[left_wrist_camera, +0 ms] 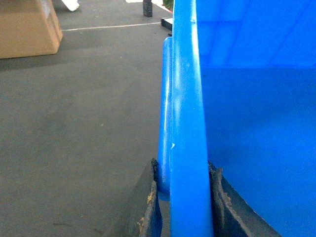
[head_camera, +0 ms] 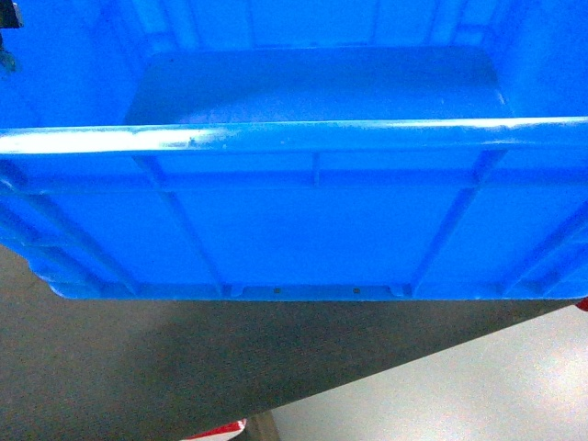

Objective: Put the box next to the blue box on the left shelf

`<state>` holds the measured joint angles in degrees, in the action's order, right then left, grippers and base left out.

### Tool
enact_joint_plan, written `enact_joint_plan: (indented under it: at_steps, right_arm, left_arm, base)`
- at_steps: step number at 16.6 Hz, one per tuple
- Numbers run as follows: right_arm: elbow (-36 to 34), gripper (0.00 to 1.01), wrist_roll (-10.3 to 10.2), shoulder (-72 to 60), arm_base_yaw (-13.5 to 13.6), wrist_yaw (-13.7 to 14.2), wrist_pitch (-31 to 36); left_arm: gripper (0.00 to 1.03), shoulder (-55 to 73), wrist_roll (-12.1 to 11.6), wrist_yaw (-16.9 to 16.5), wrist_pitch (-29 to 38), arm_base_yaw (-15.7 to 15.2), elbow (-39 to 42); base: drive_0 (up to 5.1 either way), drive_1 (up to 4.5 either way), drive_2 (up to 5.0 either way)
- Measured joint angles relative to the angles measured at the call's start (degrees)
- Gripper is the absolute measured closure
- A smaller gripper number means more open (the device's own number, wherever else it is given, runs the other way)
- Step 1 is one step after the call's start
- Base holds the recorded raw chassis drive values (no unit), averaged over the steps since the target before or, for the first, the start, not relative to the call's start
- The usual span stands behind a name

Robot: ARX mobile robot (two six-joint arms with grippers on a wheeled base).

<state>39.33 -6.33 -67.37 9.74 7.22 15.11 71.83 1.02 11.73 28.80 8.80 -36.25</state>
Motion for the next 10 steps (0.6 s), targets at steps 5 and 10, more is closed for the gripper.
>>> enact_joint_plan:
  at_steps: [5,10]
  right_arm:
    - [0.0,0.92,0.0,0.0,0.0,0.0,0.0]
    - [0.0,0.92,0.0,0.0,0.0,0.0,0.0]
  left_arm:
    - [0.83,0.0,0.0,0.0,0.0,0.0,0.0]
    - [0.83,0.0,0.0,0.0,0.0,0.0,0.0]
  base:
    - [-1.6,-1.57,-1.6]
    - [-1.6,-1.57,-1.6]
